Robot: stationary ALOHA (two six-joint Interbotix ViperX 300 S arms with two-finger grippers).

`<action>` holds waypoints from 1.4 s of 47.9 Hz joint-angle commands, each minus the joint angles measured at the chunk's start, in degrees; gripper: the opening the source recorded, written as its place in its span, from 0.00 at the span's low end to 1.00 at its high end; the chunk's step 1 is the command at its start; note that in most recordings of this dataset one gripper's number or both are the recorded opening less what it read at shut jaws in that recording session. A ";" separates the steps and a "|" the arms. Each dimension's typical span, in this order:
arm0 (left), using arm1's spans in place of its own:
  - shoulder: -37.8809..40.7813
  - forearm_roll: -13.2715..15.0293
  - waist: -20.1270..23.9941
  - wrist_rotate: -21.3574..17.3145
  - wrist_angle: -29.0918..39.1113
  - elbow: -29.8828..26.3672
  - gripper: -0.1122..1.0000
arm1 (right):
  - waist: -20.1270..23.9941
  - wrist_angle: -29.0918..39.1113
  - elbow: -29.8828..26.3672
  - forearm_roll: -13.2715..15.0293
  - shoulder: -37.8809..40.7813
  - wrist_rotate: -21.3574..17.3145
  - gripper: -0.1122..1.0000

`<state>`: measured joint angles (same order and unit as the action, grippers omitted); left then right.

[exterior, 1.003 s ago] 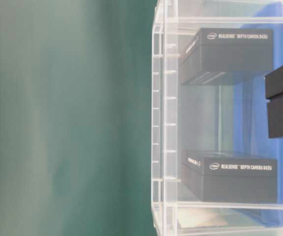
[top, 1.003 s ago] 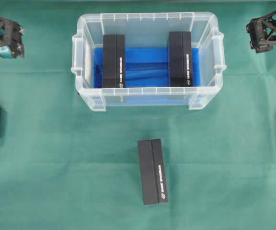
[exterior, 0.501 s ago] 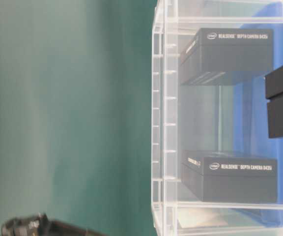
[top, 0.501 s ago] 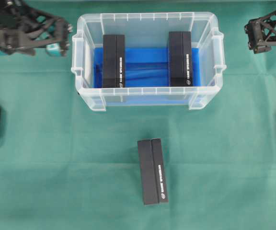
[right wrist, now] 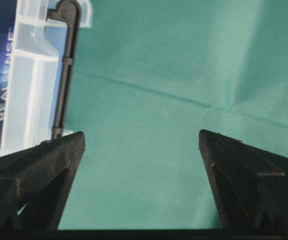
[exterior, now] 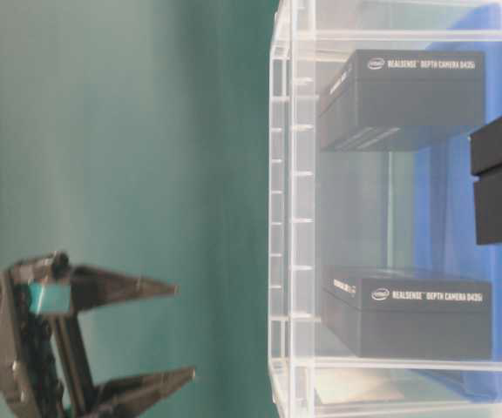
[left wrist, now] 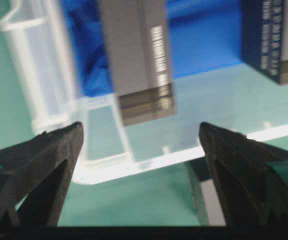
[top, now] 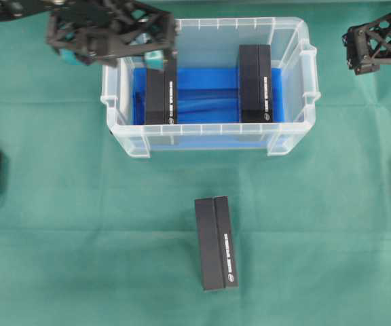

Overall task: Take out the box from the case.
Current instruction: 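Move the open left gripper over the left black box in the bin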

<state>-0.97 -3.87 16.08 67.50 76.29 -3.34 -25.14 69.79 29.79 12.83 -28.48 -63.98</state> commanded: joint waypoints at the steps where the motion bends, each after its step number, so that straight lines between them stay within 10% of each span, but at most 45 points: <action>1: 1.32 -0.26 -0.62 0.00 0.35 -3.87 0.97 | -0.18 -0.53 -0.53 0.26 -0.26 0.09 0.93; 67: 4.22 -1.23 -0.88 0.00 2.02 -5.45 0.97 | -0.18 -0.62 -0.53 0.18 -0.26 0.00 0.93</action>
<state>4.04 -4.83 15.12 67.59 78.49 -8.26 -25.14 69.43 29.79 12.83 -28.48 -63.98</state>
